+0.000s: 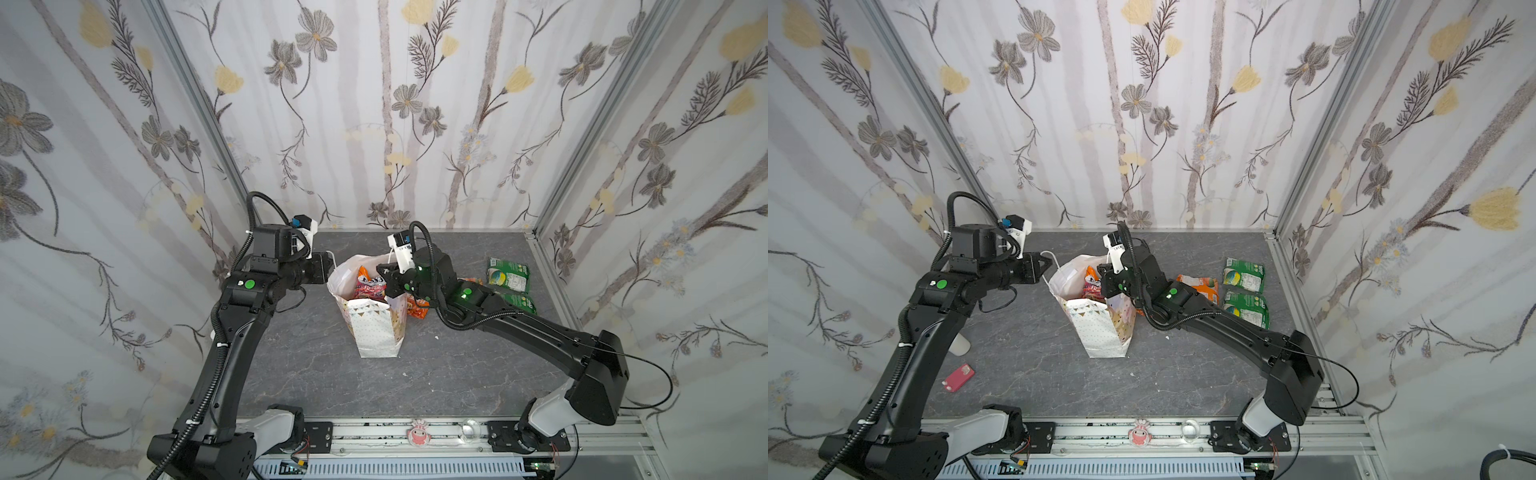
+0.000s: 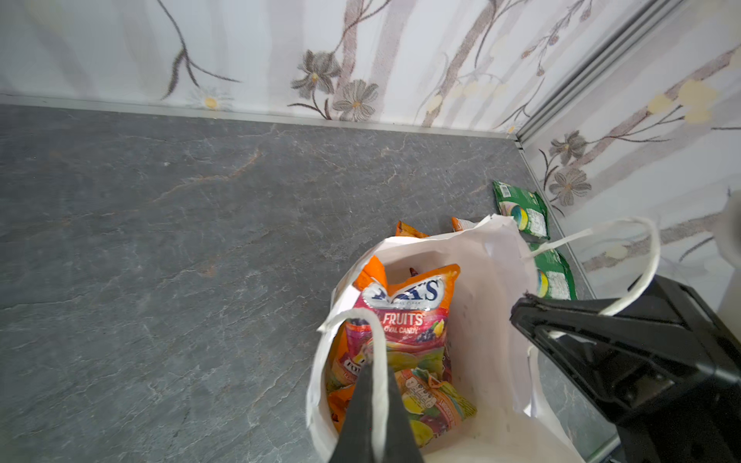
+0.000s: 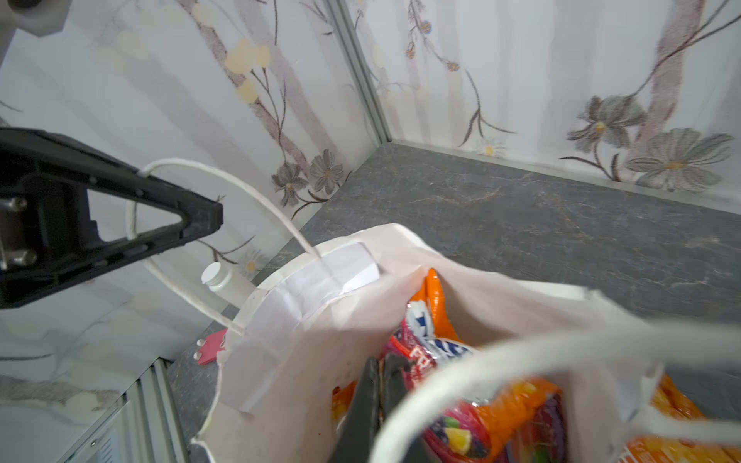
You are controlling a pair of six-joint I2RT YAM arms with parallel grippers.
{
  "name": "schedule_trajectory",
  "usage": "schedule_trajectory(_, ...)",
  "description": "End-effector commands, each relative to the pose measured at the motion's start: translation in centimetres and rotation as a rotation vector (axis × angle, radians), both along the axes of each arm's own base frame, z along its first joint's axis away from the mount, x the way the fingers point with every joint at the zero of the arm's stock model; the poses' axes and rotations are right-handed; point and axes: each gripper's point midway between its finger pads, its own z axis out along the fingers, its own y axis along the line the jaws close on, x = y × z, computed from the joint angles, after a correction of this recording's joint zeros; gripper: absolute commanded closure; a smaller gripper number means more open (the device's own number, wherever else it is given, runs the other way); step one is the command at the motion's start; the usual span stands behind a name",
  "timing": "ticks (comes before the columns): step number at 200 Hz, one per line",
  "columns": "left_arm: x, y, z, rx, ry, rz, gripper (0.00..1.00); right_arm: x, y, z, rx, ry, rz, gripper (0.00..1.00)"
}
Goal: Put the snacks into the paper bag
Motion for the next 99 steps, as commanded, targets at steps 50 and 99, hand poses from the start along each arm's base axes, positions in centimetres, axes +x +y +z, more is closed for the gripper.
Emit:
schedule_trajectory(50,1.8,3.7,2.6,0.038,-0.114,0.149,1.0,-0.4,3.3,3.8,0.047,-0.146,0.086,1.0)
schedule_trajectory(99,1.2,5.9,0.8,0.094,-0.095,0.256,0.94,-0.5,1.7,1.9,0.01,-0.129,0.037,1.0)
